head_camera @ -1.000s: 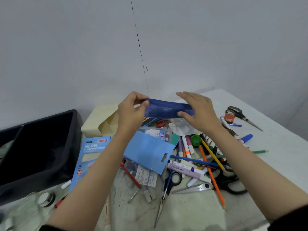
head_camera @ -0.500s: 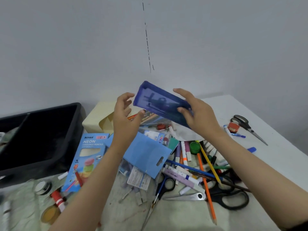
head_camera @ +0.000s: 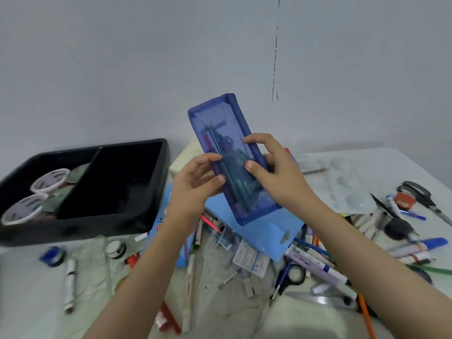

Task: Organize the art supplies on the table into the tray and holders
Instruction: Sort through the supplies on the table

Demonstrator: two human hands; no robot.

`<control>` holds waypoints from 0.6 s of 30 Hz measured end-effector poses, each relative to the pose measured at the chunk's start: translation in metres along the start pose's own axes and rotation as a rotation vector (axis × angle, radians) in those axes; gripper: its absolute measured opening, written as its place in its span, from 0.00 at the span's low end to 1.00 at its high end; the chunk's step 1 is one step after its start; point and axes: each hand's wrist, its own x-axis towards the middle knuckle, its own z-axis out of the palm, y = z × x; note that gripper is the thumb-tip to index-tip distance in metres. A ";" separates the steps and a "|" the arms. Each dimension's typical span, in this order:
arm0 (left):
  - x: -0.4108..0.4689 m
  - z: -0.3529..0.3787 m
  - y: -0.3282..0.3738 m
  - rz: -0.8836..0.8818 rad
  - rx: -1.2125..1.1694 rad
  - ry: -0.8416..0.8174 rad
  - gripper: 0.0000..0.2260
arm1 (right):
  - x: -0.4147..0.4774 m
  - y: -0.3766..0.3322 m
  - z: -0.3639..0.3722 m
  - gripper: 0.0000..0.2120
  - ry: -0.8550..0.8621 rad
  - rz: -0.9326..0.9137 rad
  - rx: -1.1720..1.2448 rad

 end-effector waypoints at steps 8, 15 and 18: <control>-0.012 -0.112 0.025 -0.150 0.161 -0.037 0.15 | 0.023 -0.021 0.099 0.16 -0.188 0.151 0.199; -0.006 -0.230 0.021 0.008 0.958 -0.001 0.18 | 0.077 -0.043 0.177 0.16 -0.094 0.198 -0.040; -0.004 -0.271 0.012 -0.174 1.362 0.030 0.20 | 0.097 -0.044 0.203 0.18 -0.064 0.197 -0.199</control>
